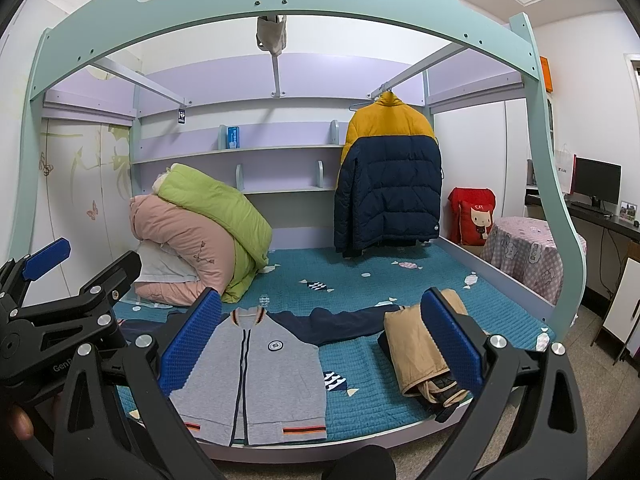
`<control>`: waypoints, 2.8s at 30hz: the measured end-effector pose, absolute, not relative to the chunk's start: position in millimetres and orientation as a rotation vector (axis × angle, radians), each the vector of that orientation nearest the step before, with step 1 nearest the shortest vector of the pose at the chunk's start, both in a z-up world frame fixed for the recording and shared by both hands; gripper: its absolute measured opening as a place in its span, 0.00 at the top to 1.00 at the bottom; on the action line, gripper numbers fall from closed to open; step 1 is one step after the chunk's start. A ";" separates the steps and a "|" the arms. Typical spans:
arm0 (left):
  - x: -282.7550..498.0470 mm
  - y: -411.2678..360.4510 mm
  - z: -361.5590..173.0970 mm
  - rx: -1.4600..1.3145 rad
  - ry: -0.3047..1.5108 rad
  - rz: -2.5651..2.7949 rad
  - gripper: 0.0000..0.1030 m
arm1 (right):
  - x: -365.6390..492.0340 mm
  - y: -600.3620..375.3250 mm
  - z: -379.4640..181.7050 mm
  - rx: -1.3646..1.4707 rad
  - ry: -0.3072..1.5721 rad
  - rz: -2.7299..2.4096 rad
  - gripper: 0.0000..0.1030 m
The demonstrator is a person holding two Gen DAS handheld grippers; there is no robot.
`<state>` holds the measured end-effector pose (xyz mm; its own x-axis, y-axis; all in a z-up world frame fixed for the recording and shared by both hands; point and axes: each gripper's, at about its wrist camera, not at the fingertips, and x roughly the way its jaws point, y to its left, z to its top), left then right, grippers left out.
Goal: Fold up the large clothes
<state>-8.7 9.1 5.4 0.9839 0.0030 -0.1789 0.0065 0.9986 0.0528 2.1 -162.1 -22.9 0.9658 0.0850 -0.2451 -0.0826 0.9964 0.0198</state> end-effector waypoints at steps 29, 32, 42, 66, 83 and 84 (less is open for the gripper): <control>-7.7 14.5 2.6 0.050 0.189 -0.001 0.04 | 4.9 -159.1 -25.6 0.006 0.258 0.084 0.07; 1.7 17.3 -5.6 0.045 0.199 0.001 0.04 | 8.2 -157.4 -28.8 0.001 0.264 0.082 0.07; 43.7 27.9 -30.1 0.032 0.287 0.017 0.04 | 49.3 -144.2 -50.1 -0.012 0.348 0.092 0.07; 229.2 148.6 -201.4 -0.081 0.713 0.170 0.04 | 244.6 -32.8 -194.2 -0.069 0.783 0.247 0.07; 354.8 432.6 -359.1 -0.378 0.930 0.349 0.04 | 404.7 138.6 -336.8 -0.114 0.974 0.451 0.08; 360.0 462.6 -369.3 -0.429 0.939 0.376 0.04 | 411.5 145.4 -341.7 -0.108 0.972 0.464 0.10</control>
